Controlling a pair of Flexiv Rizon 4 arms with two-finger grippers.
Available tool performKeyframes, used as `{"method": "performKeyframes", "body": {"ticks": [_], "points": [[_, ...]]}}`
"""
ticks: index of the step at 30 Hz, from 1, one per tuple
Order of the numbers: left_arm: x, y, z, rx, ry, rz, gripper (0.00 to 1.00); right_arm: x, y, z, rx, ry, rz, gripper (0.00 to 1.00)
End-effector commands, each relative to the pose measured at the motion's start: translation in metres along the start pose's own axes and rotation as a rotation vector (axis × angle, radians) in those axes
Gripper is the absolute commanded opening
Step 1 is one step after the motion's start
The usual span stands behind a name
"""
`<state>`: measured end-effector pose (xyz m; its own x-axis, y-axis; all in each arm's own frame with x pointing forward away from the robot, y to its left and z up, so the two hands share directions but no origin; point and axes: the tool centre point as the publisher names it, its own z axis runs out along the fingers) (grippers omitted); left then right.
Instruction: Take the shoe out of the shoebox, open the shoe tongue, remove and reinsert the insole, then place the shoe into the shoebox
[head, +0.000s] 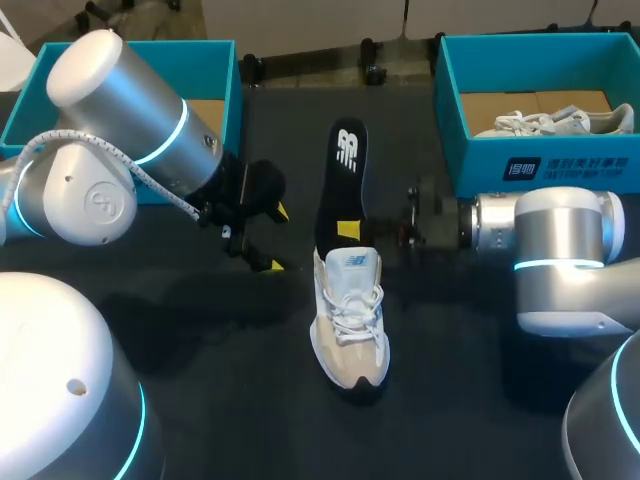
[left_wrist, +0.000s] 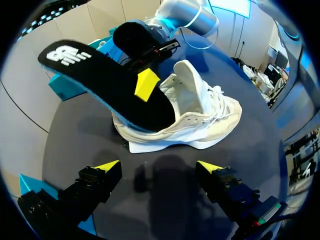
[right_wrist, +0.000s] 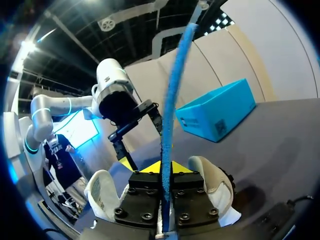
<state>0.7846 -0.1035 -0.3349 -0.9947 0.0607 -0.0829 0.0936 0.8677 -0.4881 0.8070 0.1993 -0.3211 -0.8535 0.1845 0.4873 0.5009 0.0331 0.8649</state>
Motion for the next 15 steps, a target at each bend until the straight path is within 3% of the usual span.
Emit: {"method": "performKeyframes", "body": {"ticks": [1, 15], "points": [[0.001, 0.000, 0.001, -0.001, -0.002, 0.000, 1.00, -0.003, 0.000, -0.002, 0.017, 0.012, 0.005, 0.00], [0.001, 0.000, 0.001, -0.001, -0.002, 0.000, 1.00, -0.001, -0.017, -0.004, 0.055, 0.038, 0.040, 0.00]]}}
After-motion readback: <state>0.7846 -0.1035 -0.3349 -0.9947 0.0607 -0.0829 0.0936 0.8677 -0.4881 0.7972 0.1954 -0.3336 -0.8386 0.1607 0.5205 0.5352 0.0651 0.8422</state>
